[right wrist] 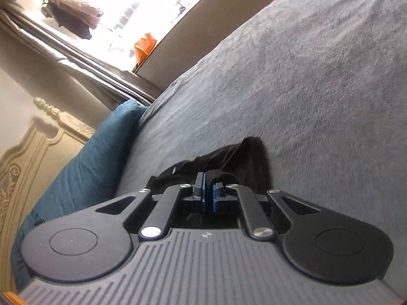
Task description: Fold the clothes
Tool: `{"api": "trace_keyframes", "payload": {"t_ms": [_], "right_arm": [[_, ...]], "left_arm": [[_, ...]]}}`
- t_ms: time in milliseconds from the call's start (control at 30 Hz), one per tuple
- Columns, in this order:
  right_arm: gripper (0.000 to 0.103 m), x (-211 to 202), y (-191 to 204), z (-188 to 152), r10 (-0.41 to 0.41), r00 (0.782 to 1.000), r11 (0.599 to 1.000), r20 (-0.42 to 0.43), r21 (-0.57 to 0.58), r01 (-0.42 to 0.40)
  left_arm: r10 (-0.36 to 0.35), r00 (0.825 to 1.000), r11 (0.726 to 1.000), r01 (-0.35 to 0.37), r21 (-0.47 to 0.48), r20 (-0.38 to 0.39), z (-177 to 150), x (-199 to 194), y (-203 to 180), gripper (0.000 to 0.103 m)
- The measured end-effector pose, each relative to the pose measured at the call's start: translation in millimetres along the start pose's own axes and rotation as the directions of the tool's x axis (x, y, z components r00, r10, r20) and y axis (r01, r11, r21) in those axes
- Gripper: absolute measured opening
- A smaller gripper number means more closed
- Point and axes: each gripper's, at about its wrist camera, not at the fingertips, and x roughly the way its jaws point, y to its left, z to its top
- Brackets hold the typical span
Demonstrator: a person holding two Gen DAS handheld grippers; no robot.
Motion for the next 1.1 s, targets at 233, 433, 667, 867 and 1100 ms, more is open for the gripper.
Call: {"api": "trace_keyframes", "payload": {"t_ms": [233,433,667,867,1100], "right_arm": [[0.019,62.6,-41.4,39.6,0.021,0.999,0.979,-0.025,0.203,-0.015],[0.057,71.9,-83.2,32.3,-0.01,0.997,0.926,-0.071,0.376,0.036],[0.061,14.3,-92.5,11.2,-0.053,0.998,0.917,-0.022,0.396,0.058],[0.061,-23.3,-97.9,-39.9,-0.034,0.991,0.911,-0.126,0.404,0.082],[0.06,-45.7,-99.6,-94.9,0.026,0.988,0.875,-0.152,0.481,0.051]], "left_arm": [[0.119,0.984,0.987,-0.132,-0.094,-0.131,17.3,78.2,18.8,0.051],[0.118,0.988,0.976,-0.133,-0.174,-0.097,8.3,60.5,49.5,0.056],[0.065,0.992,0.983,-0.083,-0.165,-0.111,1.8,-12.8,73.1,0.06],[-0.038,0.962,0.991,0.001,-0.134,-0.271,-44.5,-73.3,81.7,0.063],[-0.225,0.91,0.93,0.095,-0.355,-0.348,-112.3,-83.5,103.3,0.062]]}}
